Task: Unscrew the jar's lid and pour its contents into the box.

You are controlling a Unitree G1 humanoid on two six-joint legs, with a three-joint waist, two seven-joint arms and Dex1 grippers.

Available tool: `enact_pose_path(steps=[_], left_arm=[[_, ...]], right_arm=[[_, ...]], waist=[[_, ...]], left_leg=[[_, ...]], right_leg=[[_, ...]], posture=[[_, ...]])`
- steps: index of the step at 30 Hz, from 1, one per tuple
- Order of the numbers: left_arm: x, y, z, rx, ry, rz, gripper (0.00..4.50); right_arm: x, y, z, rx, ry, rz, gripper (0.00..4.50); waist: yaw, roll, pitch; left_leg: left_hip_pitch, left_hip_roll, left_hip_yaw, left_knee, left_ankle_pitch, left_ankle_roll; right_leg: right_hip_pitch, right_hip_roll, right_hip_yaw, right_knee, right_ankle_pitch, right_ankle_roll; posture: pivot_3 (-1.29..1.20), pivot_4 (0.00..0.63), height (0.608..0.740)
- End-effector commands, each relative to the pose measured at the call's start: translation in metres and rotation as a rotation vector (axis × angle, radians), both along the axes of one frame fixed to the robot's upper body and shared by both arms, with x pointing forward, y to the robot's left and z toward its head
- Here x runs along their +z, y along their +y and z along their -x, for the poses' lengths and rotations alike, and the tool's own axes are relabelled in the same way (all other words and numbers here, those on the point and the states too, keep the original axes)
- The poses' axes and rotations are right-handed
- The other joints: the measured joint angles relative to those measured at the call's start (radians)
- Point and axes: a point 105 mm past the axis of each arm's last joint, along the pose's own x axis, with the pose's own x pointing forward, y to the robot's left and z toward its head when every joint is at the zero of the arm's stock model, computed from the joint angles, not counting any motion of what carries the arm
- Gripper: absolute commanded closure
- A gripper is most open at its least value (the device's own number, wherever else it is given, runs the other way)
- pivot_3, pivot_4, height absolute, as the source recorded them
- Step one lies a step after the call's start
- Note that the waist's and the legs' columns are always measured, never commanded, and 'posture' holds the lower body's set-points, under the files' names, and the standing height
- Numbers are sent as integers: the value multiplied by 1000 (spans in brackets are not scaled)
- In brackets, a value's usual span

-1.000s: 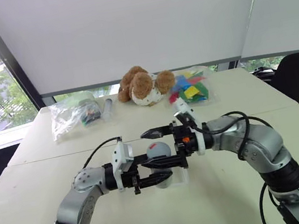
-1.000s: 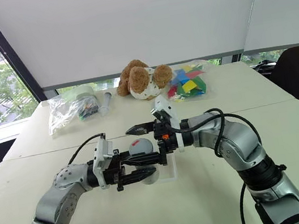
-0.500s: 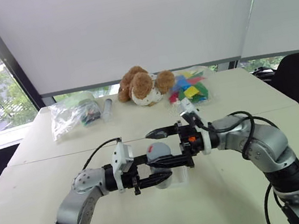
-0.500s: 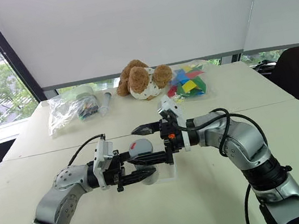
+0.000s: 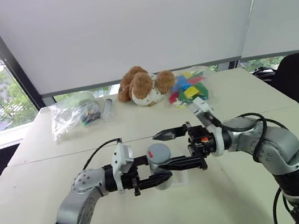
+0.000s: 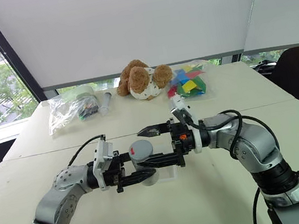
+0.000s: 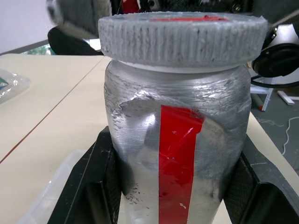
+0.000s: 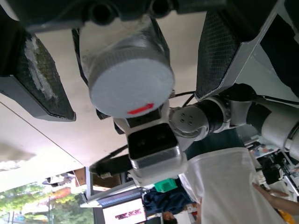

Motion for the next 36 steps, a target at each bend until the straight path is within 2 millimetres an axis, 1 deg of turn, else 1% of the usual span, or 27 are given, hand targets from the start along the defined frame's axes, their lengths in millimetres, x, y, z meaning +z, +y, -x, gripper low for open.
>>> enact_pose_path(steps=[1,8,11,12,14,16,17,21,23,25,26,28,29,31,32,34,35,36], left_arm=[[9,0,5,-12,-44,13,2398],[8,0,5,-13,-41,16,2398],[8,0,5,-14,-42,16,2398],[8,0,5,-14,-42,16,2398],[9,0,5,-14,-42,16,2398],[9,0,5,-14,-42,17,2398],[9,0,5,-14,-42,17,2398],[9,0,5,-13,-42,16,2398],[9,1,5,-13,-42,16,2398],[9,3,5,-13,-41,15,2398],[10,5,5,-11,-41,15,2398],[12,10,2,-1,-43,17,2398],[13,13,1,6,-45,19,2398],[15,19,-2,19,-47,20,2398],[17,22,-3,25,-49,20,2398],[21,28,-5,37,-52,26,2398],[23,30,-6,43,-52,30,2398],[25,32,-8,51,-50,34,2398]], right_arm=[[14,3,9,41,-78,-5,45],[11,15,-3,-3,-115,32,45],[9,17,-3,9,-115,37,45],[8,17,-3,13,-113,37,278],[7,18,-3,16,-111,39,913],[6,18,-3,18,-109,39,1867],[6,17,-3,20,-108,37,2222],[9,16,0,41,-89,-1,2207],[17,14,7,79,-46,-73,2207],[32,9,14,113,34,-189,2207],[39,5,16,122,81,-239,2207],[45,-6,18,107,143,-293,2207],[46,-12,17,83,157,-307,2207],[47,-27,10,-19,158,-343,2207],[43,-38,4,-95,141,-340,2207],[23,-68,-12,-304,23,-258,2207],[12,-82,-16,-380,-34,-207,2207],[-5,-107,-23,-494,-77,-156,2207]], waist=[[0,0,0],[0,0,0],[0,0,0],[1,0,0],[0,0,0],[0,0,0],[0,0,0],[0,0,0],[0,0,0],[0,0,0],[0,0,0],[1,0,0],[2,0,0],[3,0,0],[3,0,0],[8,0,0],[13,0,0],[15,0,0]], left_leg=[[0,0,0,0,0,0],[0,0,0,0,0,0],[0,0,0,0,0,0],[0,0,0,0,0,0],[0,0,0,0,0,0],[0,0,0,0,0,0],[0,0,0,0,0,0],[0,0,0,0,0,0],[0,0,0,0,0,0],[0,0,0,0,0,0],[0,0,0,0,0,0],[0,0,0,0,0,0],[0,0,-1,0,0,0],[0,0,-1,0,0,0],[0,0,-1,0,0,0],[0,0,0,0,0,0],[0,0,0,0,0,0],[-1,-1,0,0,0,0]], right_leg=[[0,0,0,0,0,0],[0,0,0,0,0,0],[0,0,0,0,0,0],[0,0,0,0,0,0],[0,0,0,0,0,0],[0,0,0,0,0,0],[0,0,0,0,0,0],[0,0,0,0,0,0],[0,0,0,0,0,0],[0,0,0,0,0,0],[0,0,0,0,0,0],[0,0,0,0,0,0],[0,0,0,0,0,0],[0,-1,0,0,0,0],[0,-1,0,0,0,-1],[0,-1,0,-1,0,-1],[1,-1,0,-1,0,-1],[1,-1,0,-2,0,0]], posture=[[0,150,740],[0,150,740],[0,150,740],[0,150,740],[0,150,740],[0,150,740],[0,150,740],[0,150,740],[0,150,740],[0,150,740],[0,150,740],[0,150,740],[0,150,740],[0,150,740],[0,150,740],[0,150,740],[0,150,740],[0,150,740]])
